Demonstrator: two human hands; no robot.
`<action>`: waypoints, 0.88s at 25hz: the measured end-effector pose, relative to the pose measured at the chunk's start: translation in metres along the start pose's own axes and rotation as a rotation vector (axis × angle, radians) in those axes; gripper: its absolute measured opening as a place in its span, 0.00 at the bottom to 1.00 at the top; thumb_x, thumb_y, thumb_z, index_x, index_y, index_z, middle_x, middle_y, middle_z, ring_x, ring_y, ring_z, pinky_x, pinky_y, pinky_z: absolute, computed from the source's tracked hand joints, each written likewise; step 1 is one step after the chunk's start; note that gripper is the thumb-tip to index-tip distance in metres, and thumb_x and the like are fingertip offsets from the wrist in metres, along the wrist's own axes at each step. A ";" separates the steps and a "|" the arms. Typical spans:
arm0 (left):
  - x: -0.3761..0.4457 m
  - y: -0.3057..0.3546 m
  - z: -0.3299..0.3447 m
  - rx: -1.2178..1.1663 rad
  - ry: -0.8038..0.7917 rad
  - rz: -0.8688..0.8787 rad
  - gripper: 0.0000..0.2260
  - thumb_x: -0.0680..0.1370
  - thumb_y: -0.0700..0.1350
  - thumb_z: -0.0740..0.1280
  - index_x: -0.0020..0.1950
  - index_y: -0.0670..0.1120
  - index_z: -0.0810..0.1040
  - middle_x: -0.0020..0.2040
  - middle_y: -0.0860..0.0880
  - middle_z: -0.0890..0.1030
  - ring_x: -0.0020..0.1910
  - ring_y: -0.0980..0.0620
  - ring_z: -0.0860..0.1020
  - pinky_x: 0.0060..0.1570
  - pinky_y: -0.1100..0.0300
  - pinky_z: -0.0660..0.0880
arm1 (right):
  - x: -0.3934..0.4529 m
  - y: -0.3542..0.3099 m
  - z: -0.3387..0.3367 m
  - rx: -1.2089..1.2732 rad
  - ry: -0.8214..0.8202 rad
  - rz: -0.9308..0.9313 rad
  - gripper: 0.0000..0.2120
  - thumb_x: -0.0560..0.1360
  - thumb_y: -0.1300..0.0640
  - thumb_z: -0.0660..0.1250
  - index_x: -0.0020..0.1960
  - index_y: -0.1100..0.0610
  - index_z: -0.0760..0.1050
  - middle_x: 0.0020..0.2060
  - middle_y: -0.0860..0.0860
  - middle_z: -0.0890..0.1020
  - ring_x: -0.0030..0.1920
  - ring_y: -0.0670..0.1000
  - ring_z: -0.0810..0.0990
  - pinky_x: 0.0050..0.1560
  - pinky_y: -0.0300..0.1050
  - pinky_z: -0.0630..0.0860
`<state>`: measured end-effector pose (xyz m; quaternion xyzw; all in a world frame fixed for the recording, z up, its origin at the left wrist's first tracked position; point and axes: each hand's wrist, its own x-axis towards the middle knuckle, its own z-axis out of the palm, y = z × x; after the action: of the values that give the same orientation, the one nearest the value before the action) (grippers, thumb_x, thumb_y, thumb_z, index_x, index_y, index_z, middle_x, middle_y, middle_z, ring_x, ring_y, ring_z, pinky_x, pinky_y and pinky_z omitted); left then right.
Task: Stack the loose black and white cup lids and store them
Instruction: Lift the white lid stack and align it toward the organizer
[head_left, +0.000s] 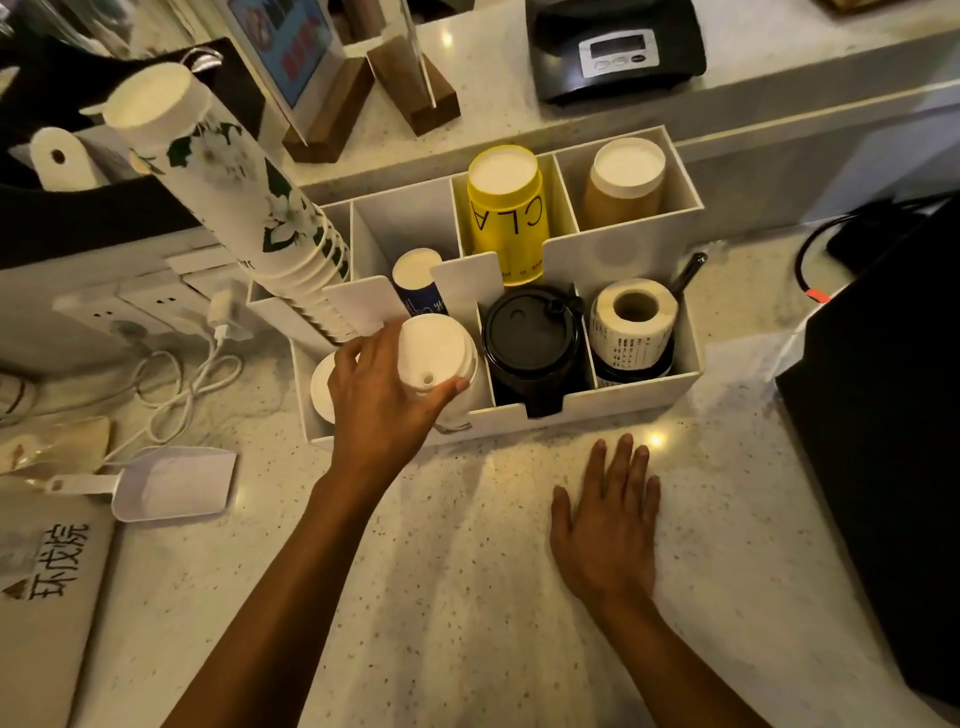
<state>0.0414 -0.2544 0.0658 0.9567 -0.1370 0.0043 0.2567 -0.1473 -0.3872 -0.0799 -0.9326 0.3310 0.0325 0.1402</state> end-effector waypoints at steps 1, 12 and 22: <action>0.000 0.000 0.000 0.014 -0.015 0.004 0.38 0.70 0.63 0.75 0.75 0.50 0.67 0.74 0.47 0.72 0.73 0.41 0.65 0.71 0.37 0.63 | 0.000 0.000 0.000 0.000 -0.001 0.001 0.36 0.80 0.40 0.45 0.80 0.61 0.50 0.80 0.63 0.49 0.80 0.62 0.46 0.78 0.63 0.49; 0.016 -0.006 -0.014 0.165 -0.167 0.097 0.40 0.72 0.65 0.71 0.78 0.49 0.65 0.77 0.47 0.68 0.75 0.42 0.62 0.73 0.39 0.61 | 0.000 0.000 0.000 -0.003 0.008 0.007 0.36 0.80 0.39 0.44 0.80 0.60 0.50 0.80 0.62 0.49 0.80 0.62 0.46 0.78 0.63 0.49; 0.009 0.008 -0.009 0.159 -0.152 0.032 0.40 0.72 0.64 0.69 0.79 0.49 0.61 0.78 0.46 0.64 0.76 0.41 0.61 0.74 0.37 0.63 | 0.001 0.001 0.002 0.017 0.018 0.009 0.36 0.80 0.39 0.46 0.80 0.60 0.51 0.80 0.62 0.50 0.80 0.62 0.47 0.78 0.63 0.49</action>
<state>0.0482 -0.2591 0.0779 0.9693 -0.1705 -0.0534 0.1686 -0.1469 -0.3875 -0.0822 -0.9301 0.3368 0.0219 0.1451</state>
